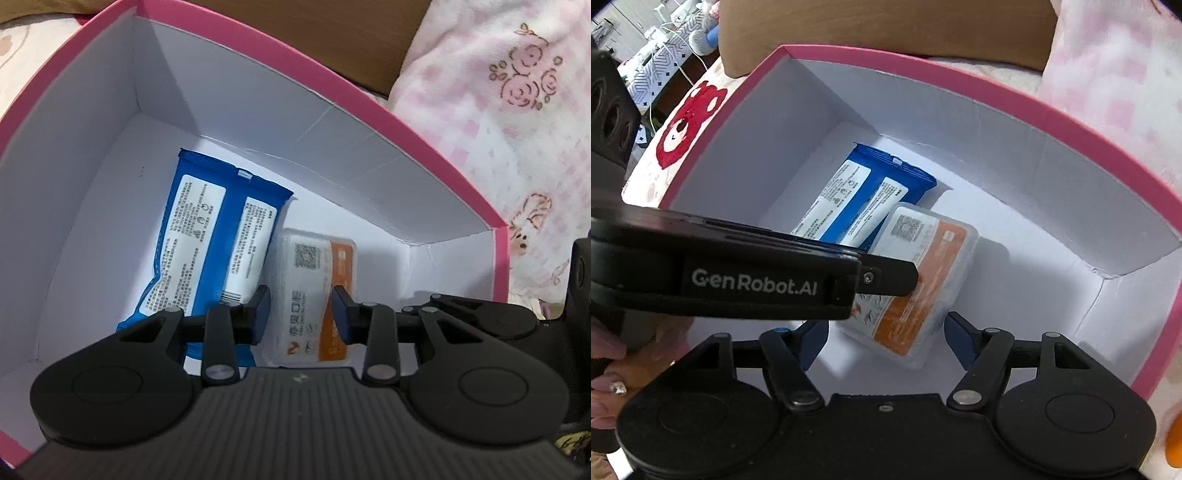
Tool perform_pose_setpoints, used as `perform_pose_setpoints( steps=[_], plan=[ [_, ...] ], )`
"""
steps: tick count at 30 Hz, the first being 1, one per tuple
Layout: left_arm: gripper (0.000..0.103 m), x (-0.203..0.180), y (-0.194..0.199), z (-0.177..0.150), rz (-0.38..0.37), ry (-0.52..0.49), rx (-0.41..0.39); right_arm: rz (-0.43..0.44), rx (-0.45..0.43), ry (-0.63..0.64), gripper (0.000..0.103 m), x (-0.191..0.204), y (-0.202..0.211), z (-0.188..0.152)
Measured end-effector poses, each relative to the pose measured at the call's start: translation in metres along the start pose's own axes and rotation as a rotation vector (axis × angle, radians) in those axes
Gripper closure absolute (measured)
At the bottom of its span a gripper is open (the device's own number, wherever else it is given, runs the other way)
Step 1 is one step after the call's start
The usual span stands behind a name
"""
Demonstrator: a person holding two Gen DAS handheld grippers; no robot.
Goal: Organize objects
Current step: 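Open the left tool to release the clear plastic box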
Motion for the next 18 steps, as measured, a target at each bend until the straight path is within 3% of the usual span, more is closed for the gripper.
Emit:
perform_pose_setpoints(
  steps=[3,6,15,17,18],
  plan=[
    [0.073,-0.002,0.001,-0.003,0.034,-0.025,-0.05,-0.022,-0.048,-0.03,0.047,-0.002,0.005,0.001],
    [0.073,-0.003,0.0,-0.005,0.05,-0.04,-0.067,-0.027,-0.08,-0.043,0.051,-0.002,0.004,0.003],
    [0.073,-0.012,-0.007,-0.008,0.083,-0.059,-0.106,-0.002,-0.07,-0.04,0.049,-0.009,0.007,0.005],
    [0.074,-0.014,-0.007,-0.007,0.11,-0.047,-0.11,-0.006,-0.102,-0.03,0.047,-0.008,0.014,0.002],
    [0.074,-0.017,-0.005,-0.009,0.148,-0.048,-0.124,-0.021,-0.14,-0.018,0.041,-0.006,0.021,-0.001]
  ],
)
Point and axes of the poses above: each gripper's, at about its wrist camera, not at the fingertips, and y roughly against the way its jaws point, x to its left, z to its top, the point moved 1 cm from there along -y, roughly the way its jaws point, and after that the axes turned 2 degrees about -z, right-handed, at the moved point
